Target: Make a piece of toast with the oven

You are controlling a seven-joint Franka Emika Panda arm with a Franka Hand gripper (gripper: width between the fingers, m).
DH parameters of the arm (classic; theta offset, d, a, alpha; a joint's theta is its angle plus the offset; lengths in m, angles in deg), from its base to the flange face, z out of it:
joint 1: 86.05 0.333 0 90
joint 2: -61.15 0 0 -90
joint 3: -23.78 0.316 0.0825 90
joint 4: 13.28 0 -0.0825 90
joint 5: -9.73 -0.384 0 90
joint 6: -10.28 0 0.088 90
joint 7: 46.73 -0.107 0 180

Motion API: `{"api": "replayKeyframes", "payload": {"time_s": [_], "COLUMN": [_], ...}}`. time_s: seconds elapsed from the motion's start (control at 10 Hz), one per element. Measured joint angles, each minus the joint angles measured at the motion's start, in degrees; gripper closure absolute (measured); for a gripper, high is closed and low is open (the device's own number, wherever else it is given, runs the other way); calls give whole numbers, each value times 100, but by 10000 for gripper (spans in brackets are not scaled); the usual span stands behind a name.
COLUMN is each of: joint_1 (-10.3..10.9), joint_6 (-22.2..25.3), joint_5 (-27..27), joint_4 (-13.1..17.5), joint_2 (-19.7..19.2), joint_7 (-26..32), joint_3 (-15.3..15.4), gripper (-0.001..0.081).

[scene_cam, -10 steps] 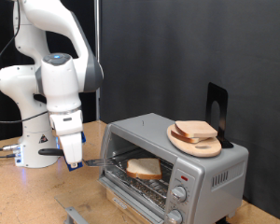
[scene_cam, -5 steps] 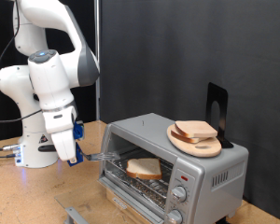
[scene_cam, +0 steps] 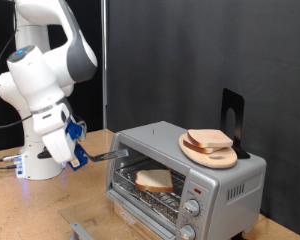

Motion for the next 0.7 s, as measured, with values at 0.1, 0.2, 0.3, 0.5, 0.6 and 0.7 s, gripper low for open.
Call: {"api": "replayKeyframes", "payload": {"time_s": [0.1,0.2,0.3,0.5,0.6,0.7], "joint_1": [1,3,5,12,69,163], "joint_6": [140,281,366,374,440,509], "joint_5": [-8,-2,2,-102,-461,-860], "joint_4": [62,130,163,140,149,176], "joint_2": [122,212,264,255,277,333], "joint_7": [-50,-199,-338,-261,-21,187], "joint_3": [-6,27,76,52,17,4], "gripper": [415,415,415,415,415,415]}}
